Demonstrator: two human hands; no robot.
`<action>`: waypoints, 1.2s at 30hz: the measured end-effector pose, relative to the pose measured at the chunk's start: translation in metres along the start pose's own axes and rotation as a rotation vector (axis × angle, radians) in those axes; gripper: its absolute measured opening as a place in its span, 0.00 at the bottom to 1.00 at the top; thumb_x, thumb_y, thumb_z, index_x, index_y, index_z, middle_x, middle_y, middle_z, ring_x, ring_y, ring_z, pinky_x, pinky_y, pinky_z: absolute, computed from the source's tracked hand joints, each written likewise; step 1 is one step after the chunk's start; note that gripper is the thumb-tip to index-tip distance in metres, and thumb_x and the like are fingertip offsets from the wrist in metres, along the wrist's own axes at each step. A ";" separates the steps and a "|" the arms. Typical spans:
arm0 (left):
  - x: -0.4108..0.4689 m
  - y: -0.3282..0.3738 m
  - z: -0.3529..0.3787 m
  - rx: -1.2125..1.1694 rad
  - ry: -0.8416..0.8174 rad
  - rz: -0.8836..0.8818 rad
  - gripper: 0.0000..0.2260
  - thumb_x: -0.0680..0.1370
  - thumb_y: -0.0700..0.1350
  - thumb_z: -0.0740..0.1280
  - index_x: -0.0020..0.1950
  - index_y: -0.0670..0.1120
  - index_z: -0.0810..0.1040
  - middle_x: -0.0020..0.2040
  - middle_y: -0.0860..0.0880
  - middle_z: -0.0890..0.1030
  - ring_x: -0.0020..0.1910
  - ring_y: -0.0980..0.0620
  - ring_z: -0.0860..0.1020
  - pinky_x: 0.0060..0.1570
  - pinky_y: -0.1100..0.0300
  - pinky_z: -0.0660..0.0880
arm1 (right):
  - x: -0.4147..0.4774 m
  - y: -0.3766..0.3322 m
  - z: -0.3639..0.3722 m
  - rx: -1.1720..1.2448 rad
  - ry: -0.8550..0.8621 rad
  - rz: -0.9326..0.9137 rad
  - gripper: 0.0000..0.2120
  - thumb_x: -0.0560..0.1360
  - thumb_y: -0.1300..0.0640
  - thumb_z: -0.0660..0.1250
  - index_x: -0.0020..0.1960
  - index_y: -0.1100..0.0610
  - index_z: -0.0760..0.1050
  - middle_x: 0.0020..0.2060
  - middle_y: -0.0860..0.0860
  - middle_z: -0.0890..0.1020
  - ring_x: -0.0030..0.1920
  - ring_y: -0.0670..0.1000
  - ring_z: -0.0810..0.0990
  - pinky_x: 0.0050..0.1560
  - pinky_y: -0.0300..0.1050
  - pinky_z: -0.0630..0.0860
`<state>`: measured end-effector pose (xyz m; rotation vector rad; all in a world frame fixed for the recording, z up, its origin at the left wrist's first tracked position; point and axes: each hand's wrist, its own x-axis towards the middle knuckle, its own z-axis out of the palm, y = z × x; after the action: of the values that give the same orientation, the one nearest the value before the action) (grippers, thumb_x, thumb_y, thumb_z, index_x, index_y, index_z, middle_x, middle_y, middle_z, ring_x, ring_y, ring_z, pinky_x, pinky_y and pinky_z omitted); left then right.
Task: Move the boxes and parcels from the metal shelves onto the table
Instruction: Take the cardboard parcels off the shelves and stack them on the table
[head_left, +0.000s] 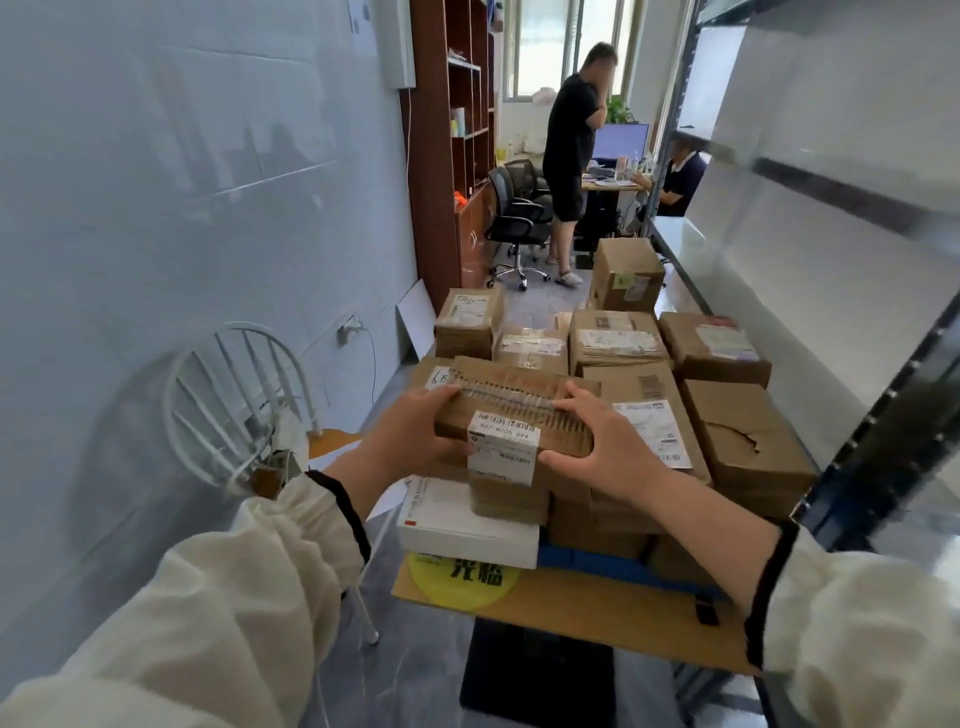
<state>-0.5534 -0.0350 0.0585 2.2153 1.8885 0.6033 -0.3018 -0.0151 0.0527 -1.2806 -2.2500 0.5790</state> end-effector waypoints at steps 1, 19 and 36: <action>0.014 -0.005 0.001 0.006 -0.009 0.006 0.31 0.73 0.51 0.72 0.73 0.48 0.64 0.66 0.45 0.73 0.63 0.47 0.72 0.62 0.57 0.68 | 0.014 0.005 0.000 -0.007 -0.003 -0.002 0.33 0.69 0.46 0.73 0.71 0.52 0.65 0.75 0.50 0.58 0.74 0.50 0.58 0.70 0.44 0.57; 0.162 -0.122 0.007 -0.027 -0.035 -0.052 0.34 0.70 0.51 0.75 0.73 0.46 0.66 0.63 0.45 0.76 0.60 0.46 0.74 0.60 0.56 0.69 | 0.208 0.039 0.044 -0.059 -0.111 -0.022 0.35 0.70 0.46 0.71 0.72 0.54 0.62 0.76 0.50 0.57 0.75 0.50 0.55 0.74 0.46 0.54; 0.175 -0.135 0.021 -0.023 -0.101 -0.117 0.34 0.72 0.53 0.72 0.74 0.49 0.62 0.66 0.45 0.72 0.63 0.47 0.71 0.61 0.56 0.68 | 0.229 0.061 0.060 -0.038 -0.218 0.000 0.35 0.70 0.46 0.71 0.73 0.50 0.61 0.76 0.48 0.54 0.75 0.50 0.53 0.75 0.54 0.54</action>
<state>-0.6468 0.1627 0.0217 2.0630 1.9331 0.4823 -0.3987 0.2063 0.0153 -1.2904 -2.4483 0.7093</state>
